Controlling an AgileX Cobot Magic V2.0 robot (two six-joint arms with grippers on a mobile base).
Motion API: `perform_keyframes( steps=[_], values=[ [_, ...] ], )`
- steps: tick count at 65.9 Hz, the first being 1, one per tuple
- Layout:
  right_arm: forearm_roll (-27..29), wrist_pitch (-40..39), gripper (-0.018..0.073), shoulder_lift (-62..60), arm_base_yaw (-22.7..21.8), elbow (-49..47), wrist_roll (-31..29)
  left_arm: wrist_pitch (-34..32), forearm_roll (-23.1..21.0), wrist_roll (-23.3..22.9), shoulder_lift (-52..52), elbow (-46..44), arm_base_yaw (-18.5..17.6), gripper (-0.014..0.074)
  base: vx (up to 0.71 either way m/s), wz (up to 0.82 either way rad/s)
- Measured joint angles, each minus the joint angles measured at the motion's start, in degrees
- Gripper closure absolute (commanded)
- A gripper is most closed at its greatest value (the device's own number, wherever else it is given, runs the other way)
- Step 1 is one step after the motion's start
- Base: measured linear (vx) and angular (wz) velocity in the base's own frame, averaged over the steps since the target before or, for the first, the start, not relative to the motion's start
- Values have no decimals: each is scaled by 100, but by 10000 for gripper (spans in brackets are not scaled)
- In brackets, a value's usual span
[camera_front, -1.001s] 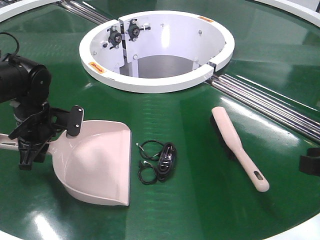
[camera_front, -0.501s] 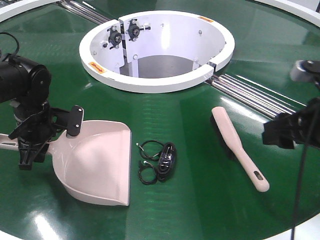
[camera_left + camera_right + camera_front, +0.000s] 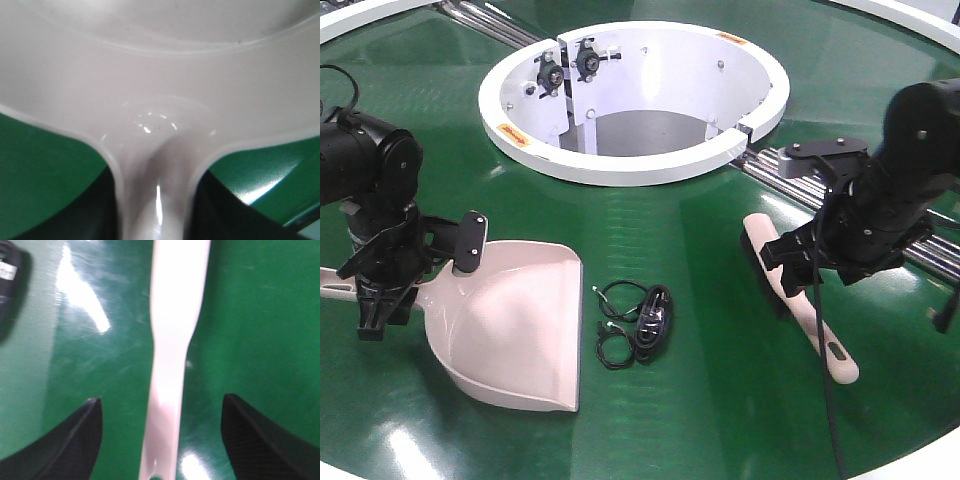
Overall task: Clean and inspect green conveyor with broom and dustpan
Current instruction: 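Reach the right gripper down and grasp the pink brush handle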
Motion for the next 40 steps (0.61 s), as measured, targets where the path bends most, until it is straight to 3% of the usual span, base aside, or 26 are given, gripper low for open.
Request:
perform_keyframes(
  steps=[28,40],
  values=[
    [-31,143,73,1197,0,-290,0,0,0,0,0,0,0,603,0,0],
    [-112,116,163,1547,0,-290,0,0,0,0,0,0,0,603,0,0]
  ],
)
